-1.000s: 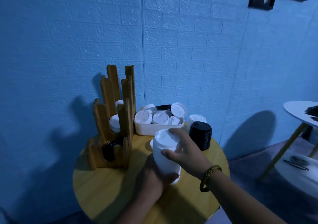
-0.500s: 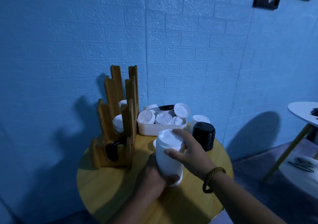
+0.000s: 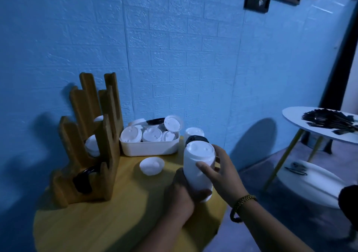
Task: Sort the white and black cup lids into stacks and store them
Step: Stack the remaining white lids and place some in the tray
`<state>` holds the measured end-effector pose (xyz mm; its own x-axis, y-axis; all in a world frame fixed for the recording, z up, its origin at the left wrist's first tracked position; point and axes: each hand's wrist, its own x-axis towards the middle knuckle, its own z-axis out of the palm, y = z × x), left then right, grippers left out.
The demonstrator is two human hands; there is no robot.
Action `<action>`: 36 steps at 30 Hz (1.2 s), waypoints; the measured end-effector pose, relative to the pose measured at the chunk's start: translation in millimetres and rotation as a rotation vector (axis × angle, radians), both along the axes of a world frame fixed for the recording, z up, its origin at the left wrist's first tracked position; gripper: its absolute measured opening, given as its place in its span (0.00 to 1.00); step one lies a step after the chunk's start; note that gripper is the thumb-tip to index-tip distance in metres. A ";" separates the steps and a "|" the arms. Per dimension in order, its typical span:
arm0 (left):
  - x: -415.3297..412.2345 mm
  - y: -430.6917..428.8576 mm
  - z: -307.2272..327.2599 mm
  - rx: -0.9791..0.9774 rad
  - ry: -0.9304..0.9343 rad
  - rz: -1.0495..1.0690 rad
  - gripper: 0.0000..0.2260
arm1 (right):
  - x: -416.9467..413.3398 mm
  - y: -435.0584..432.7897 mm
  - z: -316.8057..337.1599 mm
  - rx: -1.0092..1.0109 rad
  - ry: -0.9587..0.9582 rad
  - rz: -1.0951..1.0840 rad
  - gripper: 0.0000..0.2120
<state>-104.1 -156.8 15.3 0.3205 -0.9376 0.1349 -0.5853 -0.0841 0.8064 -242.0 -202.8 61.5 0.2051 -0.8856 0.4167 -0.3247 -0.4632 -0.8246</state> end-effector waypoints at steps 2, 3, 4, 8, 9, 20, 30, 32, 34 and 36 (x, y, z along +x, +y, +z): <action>-13.4 -10.7 0.6 0.002 -0.025 0.007 0.41 | -10.1 -8.1 -0.6 0.001 -0.001 -0.015 0.22; -18.0 -16.1 0.5 0.008 -0.035 0.010 0.41 | -14.1 -13.6 -1.8 0.001 0.004 -0.023 0.23; -21.5 -20.4 1.4 0.017 -0.045 0.012 0.40 | -17.0 -18.4 -2.0 0.003 0.022 -0.031 0.26; -23.9 -33.2 1.8 0.040 -0.066 0.016 0.38 | -18.9 -34.5 1.4 0.015 0.069 -0.047 0.33; -22.3 -34.9 1.8 0.047 -0.067 0.017 0.38 | -17.6 -36.1 3.1 0.019 0.075 -0.038 0.31; 56.5 -26.7 0.5 0.080 -0.437 0.028 0.34 | -10.3 -28.6 1.9 0.003 0.020 -0.136 0.43; 127.3 11.4 -2.6 0.080 -0.552 0.017 0.15 | 66.1 28.9 -15.2 -0.339 0.444 0.142 0.15; 129.9 19.6 -1.3 0.101 -0.559 0.003 0.15 | 88.9 23.4 -25.4 -0.321 0.574 0.206 0.18; 133.6 28.8 -0.1 0.095 -0.551 -0.024 0.16 | 109.6 18.6 -31.7 -0.293 0.684 0.250 0.22; 136.6 39.3 2.5 0.043 -0.461 -0.023 0.14 | 123.9 16.4 -34.1 -0.245 0.751 0.275 0.20</action>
